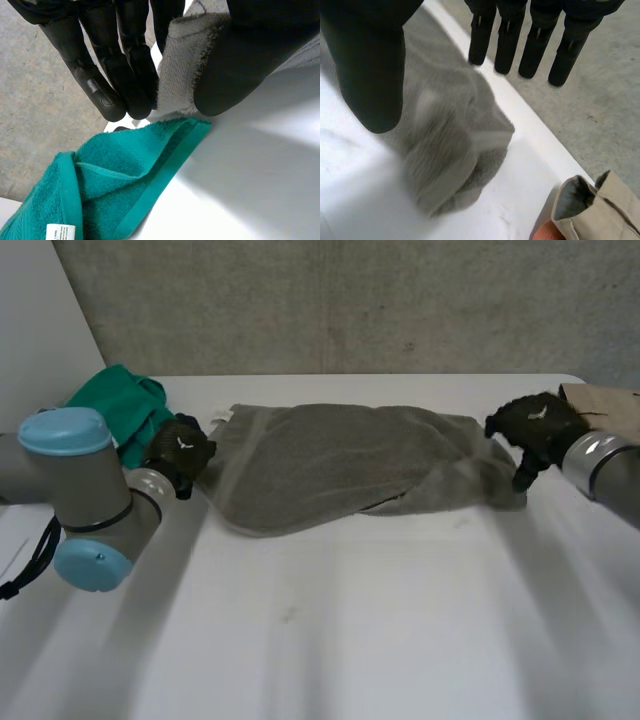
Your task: Fold the laundry.
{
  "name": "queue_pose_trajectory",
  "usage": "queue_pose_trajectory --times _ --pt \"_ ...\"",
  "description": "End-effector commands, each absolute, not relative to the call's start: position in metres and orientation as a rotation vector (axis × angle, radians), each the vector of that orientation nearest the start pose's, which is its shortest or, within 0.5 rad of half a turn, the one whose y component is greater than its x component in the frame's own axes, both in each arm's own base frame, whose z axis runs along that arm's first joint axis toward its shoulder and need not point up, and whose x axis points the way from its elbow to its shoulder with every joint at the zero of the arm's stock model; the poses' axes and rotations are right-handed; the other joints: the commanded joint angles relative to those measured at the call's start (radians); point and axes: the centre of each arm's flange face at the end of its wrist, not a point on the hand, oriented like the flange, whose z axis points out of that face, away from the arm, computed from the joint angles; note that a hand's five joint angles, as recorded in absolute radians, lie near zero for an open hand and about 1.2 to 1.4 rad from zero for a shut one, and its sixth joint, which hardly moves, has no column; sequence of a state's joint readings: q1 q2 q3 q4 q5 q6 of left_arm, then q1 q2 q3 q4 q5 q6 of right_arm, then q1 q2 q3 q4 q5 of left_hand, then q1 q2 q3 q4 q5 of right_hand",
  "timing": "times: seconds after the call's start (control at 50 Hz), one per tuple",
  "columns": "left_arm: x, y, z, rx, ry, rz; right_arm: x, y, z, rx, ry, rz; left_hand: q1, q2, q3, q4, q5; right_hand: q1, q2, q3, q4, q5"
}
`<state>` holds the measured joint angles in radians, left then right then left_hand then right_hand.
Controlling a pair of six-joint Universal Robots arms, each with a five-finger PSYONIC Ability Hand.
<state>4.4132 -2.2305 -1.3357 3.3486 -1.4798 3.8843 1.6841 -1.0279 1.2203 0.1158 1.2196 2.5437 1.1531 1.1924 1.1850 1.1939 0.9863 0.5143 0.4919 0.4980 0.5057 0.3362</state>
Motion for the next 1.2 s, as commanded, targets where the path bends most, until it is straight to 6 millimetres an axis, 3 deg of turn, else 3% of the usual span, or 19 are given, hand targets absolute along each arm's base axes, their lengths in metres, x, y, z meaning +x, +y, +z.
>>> queue_pose_trajectory --times 0.02,0.08,0.16,0.28,0.5,0.6,0.64,0.72,0.74,0.86,0.9,0.94,1.0,1.08,1.14,1.2 --pt "-0.252 -0.359 0.157 1.168 1.982 -1.845 0.202 -0.376 0.259 -0.818 2.158 -1.908 0.243 0.204 0.211 0.202 0.235 0.435 0.457 0.451 0.443 0.438" --pt "-0.250 -0.360 0.161 1.150 1.984 -1.852 0.204 -0.384 0.268 -0.692 2.155 -1.881 0.243 0.204 0.211 0.202 0.235 0.418 0.440 0.434 0.426 0.421" --pt "-0.249 -0.359 0.168 1.126 1.989 -1.878 0.213 -0.393 0.263 -0.674 2.195 -1.812 0.243 0.204 0.211 0.202 0.235 0.209 0.232 0.226 0.218 0.213" --pt "-0.248 -0.359 0.183 1.069 1.999 -1.939 0.229 -0.403 0.234 -0.755 2.358 -1.654 0.243 0.204 0.211 0.202 0.235 0.104 0.126 0.120 0.112 0.107" --pt "-0.239 -0.369 0.205 0.963 2.004 -2.014 0.230 -0.427 0.182 -0.794 2.504 -1.563 0.243 0.204 0.211 0.202 0.235 0.039 0.061 0.055 0.048 0.043" --pt "-0.236 -0.369 0.211 0.925 2.048 -2.023 0.229 -0.426 0.165 -0.804 2.535 -1.497 0.243 0.204 0.211 0.202 0.235 0.059 0.082 0.076 0.068 0.063" --pt "-0.236 -0.367 0.211 0.919 2.075 -2.024 0.228 -0.424 0.162 -0.809 2.552 -1.468 0.243 0.204 0.211 0.202 0.235 0.150 0.172 0.166 0.158 0.153" --pt "-0.234 -0.360 0.216 0.916 2.149 -2.022 0.224 -0.418 0.169 -0.826 2.563 -1.446 0.243 0.204 0.211 0.202 0.235 0.821 0.844 0.837 0.830 0.825" --pt "-0.232 -0.356 0.218 0.915 2.185 -2.008 0.219 -0.415 0.178 -0.819 2.571 -1.447 0.243 0.204 0.211 0.202 0.235 0.881 0.904 0.898 0.890 0.885" --pt "-0.214 -0.337 0.229 0.894 2.331 -1.908 0.198 -0.389 0.214 -0.843 2.579 -1.400 0.243 0.204 0.211 0.202 0.235 0.882 0.904 0.898 0.891 0.886" --pt "-0.207 -0.319 0.237 0.932 2.406 -1.851 0.193 -0.373 0.227 -0.957 2.538 -1.401 0.243 0.204 0.211 0.202 0.235 0.882 0.904 0.898 0.891 0.886" --pt "-0.200 -0.302 0.243 0.963 2.466 -1.796 0.183 -0.350 0.237 -1.200 2.499 -1.366 0.243 0.204 0.211 0.202 0.235 0.882 0.904 0.898 0.891 0.886" --pt "-0.191 -0.282 0.251 0.980 2.531 -1.708 0.168 -0.323 0.235 -1.459 2.509 -1.208 0.243 0.204 0.211 0.202 0.235 0.882 0.904 0.898 0.891 0.886" --pt "-0.188 -0.258 0.249 1.068 2.601 -1.561 0.158 -0.305 0.232 -1.737 2.457 -1.084 0.243 0.204 0.211 0.202 0.235 0.882 0.904 0.898 0.891 0.886" --pt "-0.187 -0.253 0.236 1.148 2.624 -1.443 0.155 -0.305 0.224 -1.749 2.480 -1.035 0.243 0.204 0.211 0.202 0.235 0.882 0.904 0.898 0.891 0.886" --pt "-0.188 -0.261 0.222 1.205 2.605 -1.391 0.155 -0.313 0.209 -1.712 2.511 -1.019 0.243 0.204 0.211 0.202 0.235 0.882 0.904 0.898 0.891 0.886"
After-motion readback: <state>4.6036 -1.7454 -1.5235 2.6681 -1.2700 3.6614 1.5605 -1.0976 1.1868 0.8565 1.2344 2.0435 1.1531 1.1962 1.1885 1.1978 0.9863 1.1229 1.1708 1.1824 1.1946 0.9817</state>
